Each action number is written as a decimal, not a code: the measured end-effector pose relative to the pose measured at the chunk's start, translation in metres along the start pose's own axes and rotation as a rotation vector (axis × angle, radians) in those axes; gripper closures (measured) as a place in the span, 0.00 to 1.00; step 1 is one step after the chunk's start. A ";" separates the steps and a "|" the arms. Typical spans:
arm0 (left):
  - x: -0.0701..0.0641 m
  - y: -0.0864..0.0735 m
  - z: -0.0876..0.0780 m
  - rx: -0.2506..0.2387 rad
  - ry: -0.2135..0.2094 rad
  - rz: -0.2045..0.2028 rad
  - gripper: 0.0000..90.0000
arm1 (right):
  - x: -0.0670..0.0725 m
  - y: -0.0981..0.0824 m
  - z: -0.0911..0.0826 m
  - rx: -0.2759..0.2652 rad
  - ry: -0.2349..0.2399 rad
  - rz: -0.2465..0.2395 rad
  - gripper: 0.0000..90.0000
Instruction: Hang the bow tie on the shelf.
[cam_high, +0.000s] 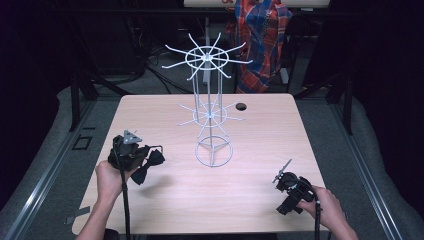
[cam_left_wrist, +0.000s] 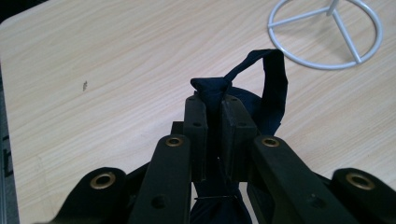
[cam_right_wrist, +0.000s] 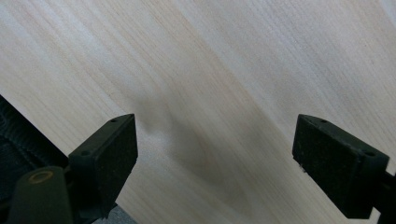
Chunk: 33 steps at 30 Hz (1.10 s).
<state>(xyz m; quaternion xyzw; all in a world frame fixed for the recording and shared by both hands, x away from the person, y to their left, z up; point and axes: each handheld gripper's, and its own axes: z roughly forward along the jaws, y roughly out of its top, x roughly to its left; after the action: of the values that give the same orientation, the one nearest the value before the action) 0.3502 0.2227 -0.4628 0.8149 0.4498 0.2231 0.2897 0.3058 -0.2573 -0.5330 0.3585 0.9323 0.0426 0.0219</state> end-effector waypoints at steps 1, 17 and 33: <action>0.000 0.001 -0.001 -0.006 0.004 0.000 0.91 | 0.000 0.000 0.000 0.000 0.000 0.000 0.15; 0.001 0.012 -0.009 -0.028 -0.008 0.000 0.92 | 0.000 0.000 -0.001 0.001 -0.008 0.000 0.15; 0.002 0.025 -0.019 -0.075 -0.038 -0.006 0.92 | 0.001 -0.001 -0.001 -0.003 -0.003 0.004 0.15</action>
<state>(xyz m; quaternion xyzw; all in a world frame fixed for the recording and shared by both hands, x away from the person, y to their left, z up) 0.3543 0.2186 -0.4315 0.8063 0.4378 0.2234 0.3291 0.3047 -0.2574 -0.5322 0.3603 0.9315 0.0436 0.0236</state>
